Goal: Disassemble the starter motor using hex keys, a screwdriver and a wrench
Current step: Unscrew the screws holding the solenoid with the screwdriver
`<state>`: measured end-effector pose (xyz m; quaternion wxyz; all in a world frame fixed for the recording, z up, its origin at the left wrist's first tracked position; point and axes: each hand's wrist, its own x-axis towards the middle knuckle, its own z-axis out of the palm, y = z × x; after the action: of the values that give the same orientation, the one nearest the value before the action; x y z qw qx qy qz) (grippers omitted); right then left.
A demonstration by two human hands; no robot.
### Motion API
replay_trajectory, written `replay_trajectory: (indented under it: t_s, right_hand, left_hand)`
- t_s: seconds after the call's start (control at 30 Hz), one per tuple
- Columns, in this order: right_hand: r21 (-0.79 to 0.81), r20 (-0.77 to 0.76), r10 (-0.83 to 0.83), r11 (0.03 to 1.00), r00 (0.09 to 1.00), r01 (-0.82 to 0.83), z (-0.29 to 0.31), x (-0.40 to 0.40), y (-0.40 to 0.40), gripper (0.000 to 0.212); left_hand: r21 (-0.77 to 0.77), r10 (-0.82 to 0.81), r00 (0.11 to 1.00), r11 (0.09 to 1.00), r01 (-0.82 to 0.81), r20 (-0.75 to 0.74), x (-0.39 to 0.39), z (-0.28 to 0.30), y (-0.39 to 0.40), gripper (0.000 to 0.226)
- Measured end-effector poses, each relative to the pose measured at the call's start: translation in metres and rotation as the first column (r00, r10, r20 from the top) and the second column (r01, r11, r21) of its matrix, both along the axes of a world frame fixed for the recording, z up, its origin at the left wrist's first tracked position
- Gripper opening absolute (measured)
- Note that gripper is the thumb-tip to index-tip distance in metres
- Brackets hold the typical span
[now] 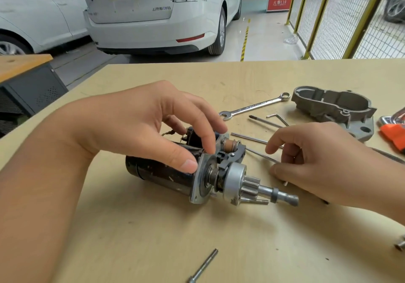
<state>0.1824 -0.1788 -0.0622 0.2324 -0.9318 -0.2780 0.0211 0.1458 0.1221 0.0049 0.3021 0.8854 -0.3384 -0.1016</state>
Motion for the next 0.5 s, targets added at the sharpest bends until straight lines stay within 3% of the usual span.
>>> replay_trajectory:
  t_s: [0.5]
  right_hand:
    - [0.040, -0.041, -0.013, 0.999, 0.999, 0.015, -0.0009, -0.0005, 0.0017, 0.014]
  left_hand:
    - [0.028, 0.016, 1.000, 0.999, -0.016, -0.012, -0.0029, -0.0046, -0.0101, 0.023]
